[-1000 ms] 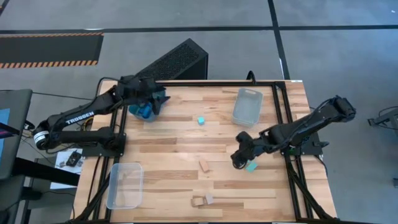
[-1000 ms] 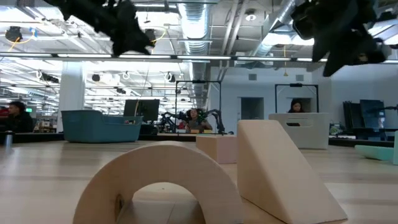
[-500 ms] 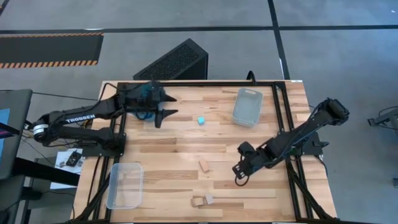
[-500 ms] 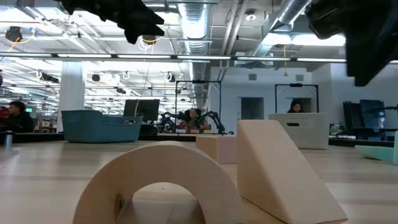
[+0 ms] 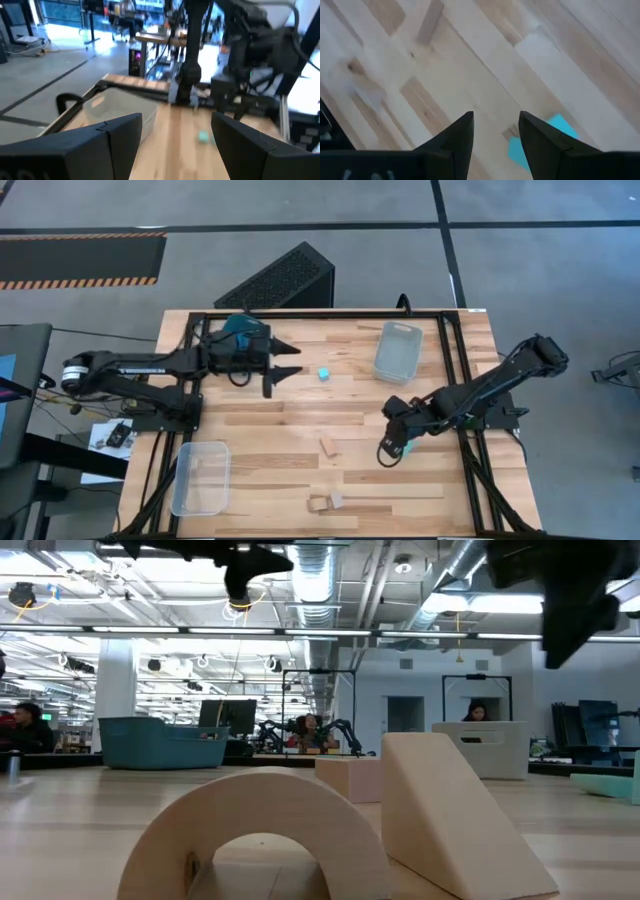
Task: Sort & place blocks by color
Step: Put the top right brown block into the transparent bin
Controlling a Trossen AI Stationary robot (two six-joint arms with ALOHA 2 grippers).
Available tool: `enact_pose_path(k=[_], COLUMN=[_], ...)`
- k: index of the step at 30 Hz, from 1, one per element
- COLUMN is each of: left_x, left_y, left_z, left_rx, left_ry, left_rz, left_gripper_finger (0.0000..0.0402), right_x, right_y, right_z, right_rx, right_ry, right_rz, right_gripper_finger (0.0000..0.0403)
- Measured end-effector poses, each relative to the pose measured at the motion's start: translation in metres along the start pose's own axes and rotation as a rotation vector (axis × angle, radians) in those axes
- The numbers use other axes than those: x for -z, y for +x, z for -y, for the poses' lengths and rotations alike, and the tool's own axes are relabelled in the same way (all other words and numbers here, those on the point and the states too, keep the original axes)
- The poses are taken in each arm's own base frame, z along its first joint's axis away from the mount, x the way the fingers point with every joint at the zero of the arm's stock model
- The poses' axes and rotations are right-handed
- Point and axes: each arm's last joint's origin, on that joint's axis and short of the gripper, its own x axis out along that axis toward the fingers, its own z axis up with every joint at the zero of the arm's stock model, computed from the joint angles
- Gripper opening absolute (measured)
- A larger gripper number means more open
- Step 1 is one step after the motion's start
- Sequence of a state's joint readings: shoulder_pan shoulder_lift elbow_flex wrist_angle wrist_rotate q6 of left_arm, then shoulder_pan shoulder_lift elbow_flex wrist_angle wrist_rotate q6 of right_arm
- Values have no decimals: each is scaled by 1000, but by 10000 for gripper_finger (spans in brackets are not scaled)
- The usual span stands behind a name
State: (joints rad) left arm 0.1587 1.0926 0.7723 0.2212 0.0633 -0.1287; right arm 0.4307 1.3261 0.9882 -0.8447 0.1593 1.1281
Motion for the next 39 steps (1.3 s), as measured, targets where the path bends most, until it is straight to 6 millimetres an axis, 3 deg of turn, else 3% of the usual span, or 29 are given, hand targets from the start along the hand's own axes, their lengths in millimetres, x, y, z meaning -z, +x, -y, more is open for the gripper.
enact_pose_path(k=[9,15,22,31,39], left_x=[15,9,1,7,16], left_y=[52,81,103,92,75], left_z=[29,70,117,158,163], left_rx=[32,6,-84,-193,-279], left_ry=[-108,-57,-2,-83,-90], left_rz=[135,68,-34,-92,-204], left_gripper_finger=[229,229,229,229,229], right_x=[39,61,77,83,77], right_y=[-25,-31,-24,-13,-10], right_z=[4,6,8,-5,-8], right_rx=[59,106,99,-76,-79], right_ry=[-178,-287,-400,-457,-304], right_rz=[17,47,61,109,158], right_gripper_finger=[190,191,192,194,197])
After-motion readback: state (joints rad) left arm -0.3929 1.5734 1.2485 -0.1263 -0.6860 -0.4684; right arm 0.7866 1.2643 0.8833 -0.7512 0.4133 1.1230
